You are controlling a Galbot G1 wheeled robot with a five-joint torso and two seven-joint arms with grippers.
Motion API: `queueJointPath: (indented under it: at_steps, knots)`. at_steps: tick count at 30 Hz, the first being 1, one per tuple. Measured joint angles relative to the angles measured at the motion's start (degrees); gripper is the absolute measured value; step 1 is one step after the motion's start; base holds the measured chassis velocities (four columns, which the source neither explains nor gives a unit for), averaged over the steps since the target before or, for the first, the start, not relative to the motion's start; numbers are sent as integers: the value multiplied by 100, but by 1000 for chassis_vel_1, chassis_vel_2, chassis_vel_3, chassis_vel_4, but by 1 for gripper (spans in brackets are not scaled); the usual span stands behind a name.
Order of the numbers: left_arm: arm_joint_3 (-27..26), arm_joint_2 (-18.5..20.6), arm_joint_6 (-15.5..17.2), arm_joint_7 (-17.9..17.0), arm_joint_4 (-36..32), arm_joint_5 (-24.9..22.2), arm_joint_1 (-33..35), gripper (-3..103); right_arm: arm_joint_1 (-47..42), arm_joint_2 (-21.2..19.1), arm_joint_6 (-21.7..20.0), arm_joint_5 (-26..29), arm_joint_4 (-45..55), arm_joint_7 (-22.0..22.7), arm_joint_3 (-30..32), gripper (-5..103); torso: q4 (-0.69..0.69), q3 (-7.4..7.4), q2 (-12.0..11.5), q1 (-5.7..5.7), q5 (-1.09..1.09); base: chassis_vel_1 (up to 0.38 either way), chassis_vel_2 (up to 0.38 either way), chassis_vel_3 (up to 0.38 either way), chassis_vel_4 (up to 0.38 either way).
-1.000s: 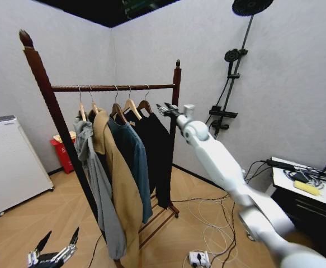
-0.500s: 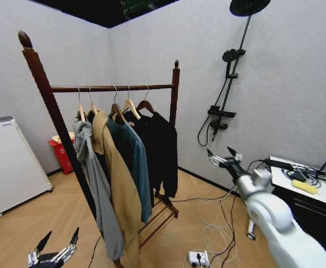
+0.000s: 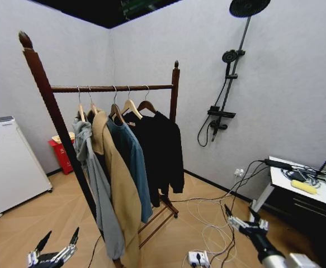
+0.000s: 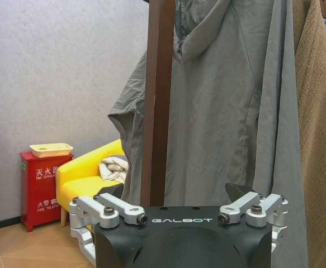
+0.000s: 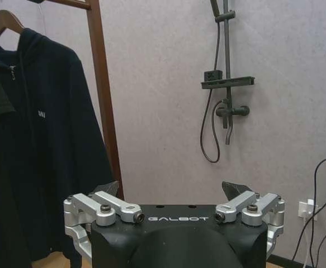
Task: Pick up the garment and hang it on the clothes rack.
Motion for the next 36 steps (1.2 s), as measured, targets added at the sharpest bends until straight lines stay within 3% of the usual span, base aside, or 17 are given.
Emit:
queueJointPath:
  at_steps: [7, 18, 36]
  knots:
    - [0, 0, 0, 0, 0, 0, 0, 100, 1, -6, 70, 33, 121, -41, -175, 100, 0, 0, 0, 0, 1, 0, 0, 0, 0]
    - [0, 0, 0, -1, 0, 0, 0, 100, -44, -716, -291, 749, 526, 229, -103, 100, 0, 0, -1, 0, 2, 0, 0, 0, 0]
    - [0, 0, 0, 0, 0, 0, 0, 100, -20, -721, -309, 755, 518, 236, -100, 100, 0, 1, -1, 1, 1, 0, 0, 0, 0]
